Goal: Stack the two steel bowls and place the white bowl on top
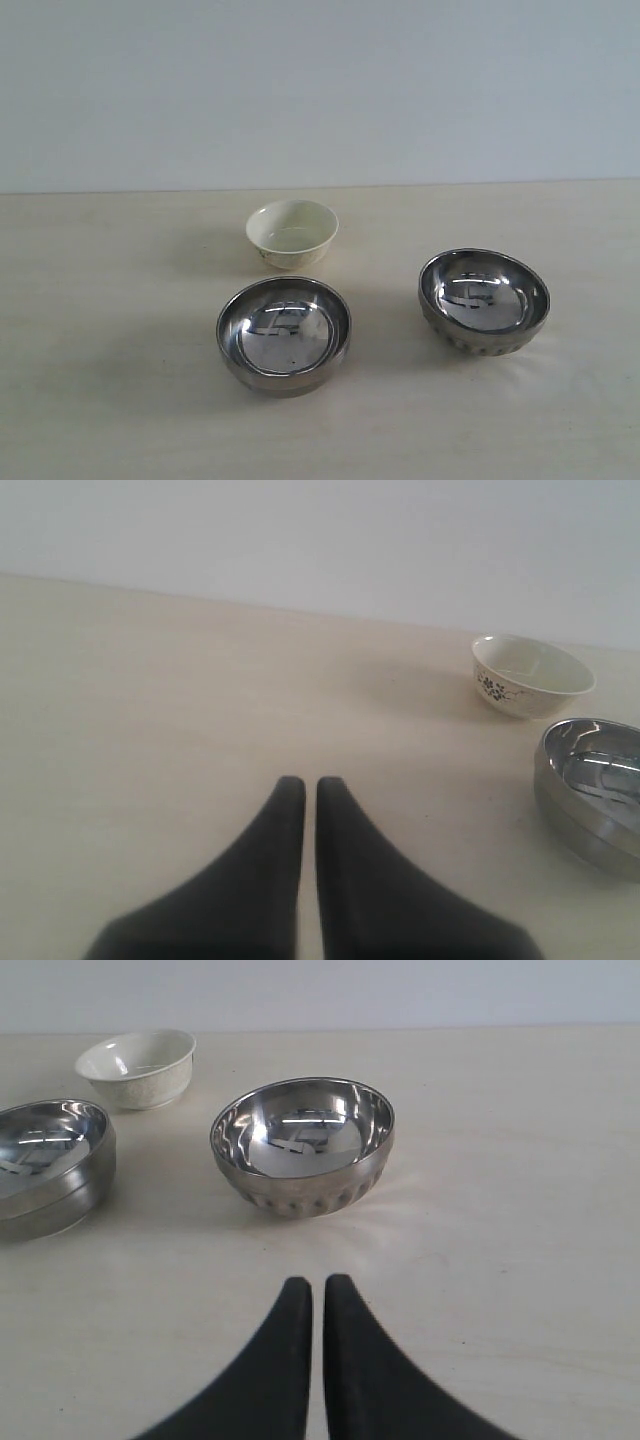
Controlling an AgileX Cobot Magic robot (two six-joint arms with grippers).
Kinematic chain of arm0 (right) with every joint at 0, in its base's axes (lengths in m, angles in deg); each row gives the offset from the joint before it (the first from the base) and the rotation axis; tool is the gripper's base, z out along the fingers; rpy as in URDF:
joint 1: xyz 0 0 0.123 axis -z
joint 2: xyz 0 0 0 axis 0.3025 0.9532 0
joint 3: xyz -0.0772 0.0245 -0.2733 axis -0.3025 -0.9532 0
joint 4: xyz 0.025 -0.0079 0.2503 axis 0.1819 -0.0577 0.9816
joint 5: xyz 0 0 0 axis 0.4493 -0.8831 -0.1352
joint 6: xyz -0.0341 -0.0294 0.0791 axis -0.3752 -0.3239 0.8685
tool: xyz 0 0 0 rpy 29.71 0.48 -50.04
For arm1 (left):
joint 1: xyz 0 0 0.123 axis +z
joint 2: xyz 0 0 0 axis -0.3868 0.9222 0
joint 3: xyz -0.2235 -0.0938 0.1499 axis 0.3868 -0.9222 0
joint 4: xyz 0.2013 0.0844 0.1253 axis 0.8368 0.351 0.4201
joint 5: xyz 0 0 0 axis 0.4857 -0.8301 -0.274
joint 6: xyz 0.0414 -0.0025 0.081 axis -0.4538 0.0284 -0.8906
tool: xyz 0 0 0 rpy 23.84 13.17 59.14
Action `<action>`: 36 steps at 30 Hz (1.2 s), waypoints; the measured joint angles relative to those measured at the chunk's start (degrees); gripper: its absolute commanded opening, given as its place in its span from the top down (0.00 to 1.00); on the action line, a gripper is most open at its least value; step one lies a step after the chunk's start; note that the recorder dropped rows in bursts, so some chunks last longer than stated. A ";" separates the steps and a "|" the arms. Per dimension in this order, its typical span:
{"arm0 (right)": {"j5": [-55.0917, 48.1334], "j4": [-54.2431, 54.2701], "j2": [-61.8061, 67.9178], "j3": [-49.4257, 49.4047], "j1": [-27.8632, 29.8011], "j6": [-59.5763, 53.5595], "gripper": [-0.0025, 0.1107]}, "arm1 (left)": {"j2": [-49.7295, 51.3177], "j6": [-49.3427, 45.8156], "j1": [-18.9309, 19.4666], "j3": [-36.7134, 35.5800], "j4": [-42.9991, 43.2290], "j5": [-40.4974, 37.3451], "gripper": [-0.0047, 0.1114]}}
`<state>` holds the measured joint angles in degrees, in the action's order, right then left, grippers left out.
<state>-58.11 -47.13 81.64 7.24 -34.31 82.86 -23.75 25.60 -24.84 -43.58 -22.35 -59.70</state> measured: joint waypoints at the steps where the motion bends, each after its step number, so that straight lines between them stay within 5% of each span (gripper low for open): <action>1: 0.00 0.00 0.00 0.00 0.00 0.28 0.98 | 0.00 0.00 0.00 0.00 0.00 0.00 0.93; 13: 0.00 16.70 0.00 0.00 0.00 28.97 0.98 | 0.00 0.00 0.00 0.00 0.00 0.00 0.93; 27: 0.16 17.93 0.00 0.00 0.00 31.08 0.98 | 0.00 0.00 0.00 0.00 0.00 0.00 0.93; 36: 11.67 18.03 0.00 0.00 0.00 30.15 0.98 | 0.00 0.00 0.00 0.00 0.00 0.00 0.93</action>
<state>-46.44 -29.11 81.64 7.24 -34.31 113.01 -23.75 25.60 -24.84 -43.58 -22.35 -59.70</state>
